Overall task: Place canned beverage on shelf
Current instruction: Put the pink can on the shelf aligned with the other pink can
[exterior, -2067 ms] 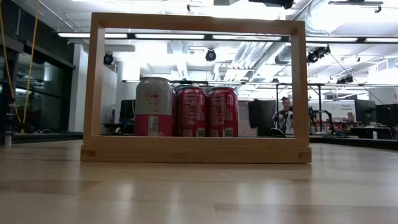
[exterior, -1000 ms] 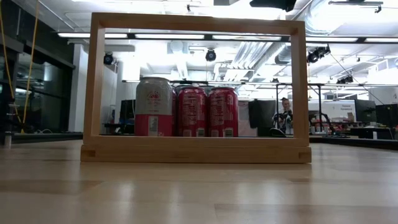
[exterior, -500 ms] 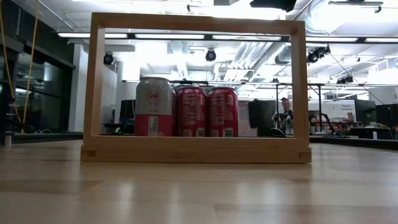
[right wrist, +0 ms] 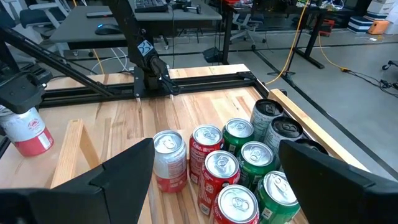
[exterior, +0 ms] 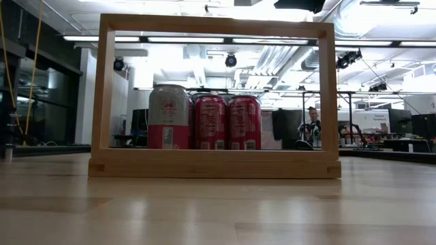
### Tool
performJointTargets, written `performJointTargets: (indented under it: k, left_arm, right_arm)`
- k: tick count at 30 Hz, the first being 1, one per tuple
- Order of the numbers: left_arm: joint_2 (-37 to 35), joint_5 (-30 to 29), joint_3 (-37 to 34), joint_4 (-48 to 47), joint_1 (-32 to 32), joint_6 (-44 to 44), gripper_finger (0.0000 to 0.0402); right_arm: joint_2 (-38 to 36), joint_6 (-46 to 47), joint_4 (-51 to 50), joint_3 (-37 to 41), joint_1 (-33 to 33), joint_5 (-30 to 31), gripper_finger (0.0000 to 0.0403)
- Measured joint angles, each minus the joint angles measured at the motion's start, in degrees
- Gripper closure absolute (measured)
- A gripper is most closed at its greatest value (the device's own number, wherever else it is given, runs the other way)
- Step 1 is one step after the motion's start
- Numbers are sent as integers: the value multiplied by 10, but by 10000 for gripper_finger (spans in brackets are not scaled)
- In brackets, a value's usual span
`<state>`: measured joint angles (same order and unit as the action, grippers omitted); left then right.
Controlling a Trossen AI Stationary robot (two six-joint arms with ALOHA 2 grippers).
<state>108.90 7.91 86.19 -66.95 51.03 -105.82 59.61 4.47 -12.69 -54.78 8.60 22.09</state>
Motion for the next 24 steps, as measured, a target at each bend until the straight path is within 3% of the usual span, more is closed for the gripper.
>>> performJointTargets:
  k: [16, 24]
  left_arm:
    - [0, 1, 0, 5, 0, 0, 64]
    - [-1, 1, 0, 4, 0, 6, 107]
  right_arm:
    - [0, 0, -8, 0, 0, 0, 73]
    - [0, 0, -14, 0, 0, 0, 73]
